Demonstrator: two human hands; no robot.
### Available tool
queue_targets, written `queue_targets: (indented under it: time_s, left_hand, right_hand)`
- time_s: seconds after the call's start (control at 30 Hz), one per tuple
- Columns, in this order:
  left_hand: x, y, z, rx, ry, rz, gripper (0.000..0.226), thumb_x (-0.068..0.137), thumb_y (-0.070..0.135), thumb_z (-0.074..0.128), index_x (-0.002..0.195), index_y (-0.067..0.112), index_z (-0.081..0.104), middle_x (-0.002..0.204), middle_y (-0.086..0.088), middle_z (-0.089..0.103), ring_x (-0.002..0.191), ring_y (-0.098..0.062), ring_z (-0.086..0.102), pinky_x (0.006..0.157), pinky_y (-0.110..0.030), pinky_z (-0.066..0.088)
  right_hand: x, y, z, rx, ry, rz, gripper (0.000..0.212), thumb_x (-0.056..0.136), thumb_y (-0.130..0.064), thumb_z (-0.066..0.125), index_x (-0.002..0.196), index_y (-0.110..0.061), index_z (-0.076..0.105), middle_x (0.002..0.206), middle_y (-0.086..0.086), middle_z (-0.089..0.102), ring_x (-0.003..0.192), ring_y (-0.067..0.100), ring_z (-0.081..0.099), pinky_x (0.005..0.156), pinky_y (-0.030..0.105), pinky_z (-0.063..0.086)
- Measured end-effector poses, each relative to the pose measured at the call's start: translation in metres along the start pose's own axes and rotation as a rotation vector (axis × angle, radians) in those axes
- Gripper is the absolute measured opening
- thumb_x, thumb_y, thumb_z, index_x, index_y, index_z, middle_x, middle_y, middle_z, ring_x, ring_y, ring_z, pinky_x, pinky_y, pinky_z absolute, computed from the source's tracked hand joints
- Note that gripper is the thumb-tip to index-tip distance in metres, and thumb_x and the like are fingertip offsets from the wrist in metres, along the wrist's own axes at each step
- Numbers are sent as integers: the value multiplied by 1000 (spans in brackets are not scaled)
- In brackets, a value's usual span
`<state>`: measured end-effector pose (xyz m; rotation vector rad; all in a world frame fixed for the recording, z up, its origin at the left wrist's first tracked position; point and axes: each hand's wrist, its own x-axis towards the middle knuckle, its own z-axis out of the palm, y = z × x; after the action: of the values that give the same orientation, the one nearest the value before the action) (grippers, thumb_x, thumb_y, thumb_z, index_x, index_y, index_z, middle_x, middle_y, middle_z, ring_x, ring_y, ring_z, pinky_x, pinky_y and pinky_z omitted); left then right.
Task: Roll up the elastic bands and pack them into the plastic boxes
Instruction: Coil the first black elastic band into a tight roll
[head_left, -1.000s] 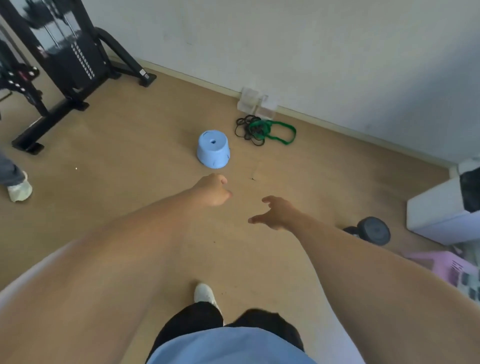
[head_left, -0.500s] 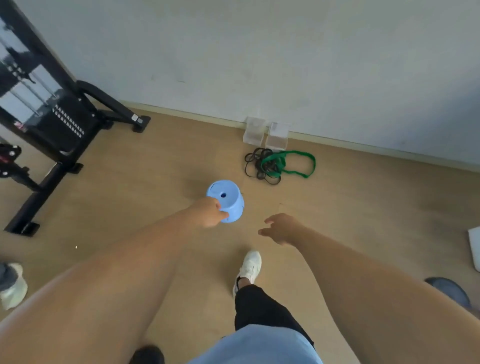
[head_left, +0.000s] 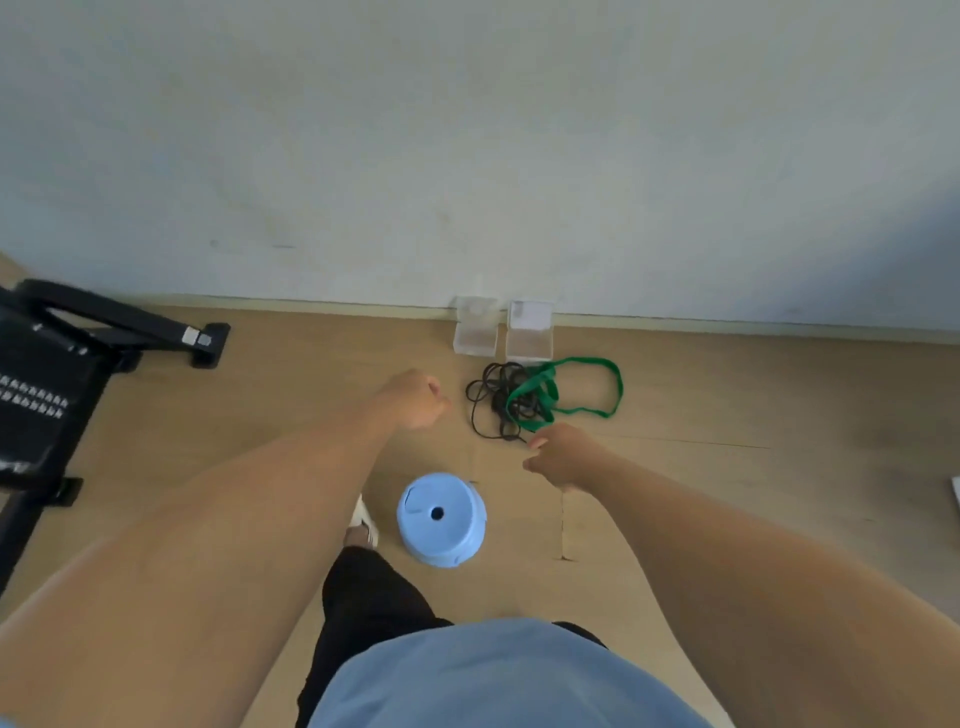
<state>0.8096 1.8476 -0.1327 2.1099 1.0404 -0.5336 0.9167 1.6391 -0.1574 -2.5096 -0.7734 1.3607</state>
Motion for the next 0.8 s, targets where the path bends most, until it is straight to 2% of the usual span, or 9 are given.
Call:
queue_targets:
  time_s: [0.03, 0.2, 0.33, 0.43, 0.57, 0.63, 0.7, 0.8]
  left_hand:
    - [27, 0, -9, 15, -33, 11, 24, 95, 26, 62, 114, 13, 71, 113, -8, 71, 102, -26, 65, 87, -32, 50]
    - [184, -8, -41, 137, -208, 104, 23, 98, 24, 62, 115, 12, 71, 118, -6, 69, 110, -25, 63, 93, -35, 50]
    - [306, -13, -49, 209, -300, 197, 31, 100, 26, 59, 128, 13, 63, 126, -4, 63, 116, -25, 59, 99, -36, 47]
    - [374, -12, -40, 270, -397, 220, 29, 100, 27, 58, 126, 15, 63, 127, -4, 64, 113, -23, 60, 95, -34, 48]
    - [459, -10, -2, 217, -442, 224, 32, 98, 29, 63, 128, 16, 63, 125, -4, 65, 111, -21, 60, 94, -32, 48]
    - [504, -15, 29, 167, -453, 244, 31, 98, 27, 66, 126, 15, 63, 116, -2, 64, 104, -18, 60, 88, -29, 46]
    - [549, -30, 65, 136, -440, 247, 27, 98, 26, 65, 123, 16, 64, 109, 1, 64, 100, -17, 60, 84, -28, 45]
    - [615, -67, 122, 173, -407, 190, 26, 97, 28, 65, 122, 18, 63, 115, -1, 66, 102, -18, 61, 88, -31, 49]
  right_hand:
    - [19, -5, -5, 13, -4, 26, 45, 97, -34, 64, 139, -20, 57, 134, 8, 63, 111, 26, 62, 87, 29, 48]
    - [147, -35, -25, 130, 7, 171, 44, 97, -31, 64, 138, -15, 59, 141, 6, 59, 129, 27, 55, 102, 31, 46]
    - [254, -62, -31, 334, 109, 299, 38, 93, -32, 66, 129, -19, 63, 125, 5, 68, 113, 26, 63, 99, 37, 52]
    - [317, -70, -36, 398, 109, 325, 39, 91, -32, 61, 130, -27, 60, 122, -1, 66, 110, 23, 63, 95, 36, 53]
    - [405, -54, -32, 454, 109, 374, 24, 90, -29, 59, 113, -34, 62, 109, -8, 67, 100, 17, 64, 91, 35, 55]
    - [458, -32, -15, 434, 94, 383, 19, 91, -28, 60, 108, -37, 60, 110, -7, 68, 98, 17, 63, 88, 33, 54]
    - [513, -6, 7, 376, 82, 365, 30, 93, -24, 58, 121, -34, 62, 118, -4, 67, 100, 18, 62, 83, 29, 51]
    - [589, 32, 46, 329, 58, 367, 36, 95, -20, 57, 129, -30, 59, 123, -3, 65, 103, 19, 63, 81, 28, 49]
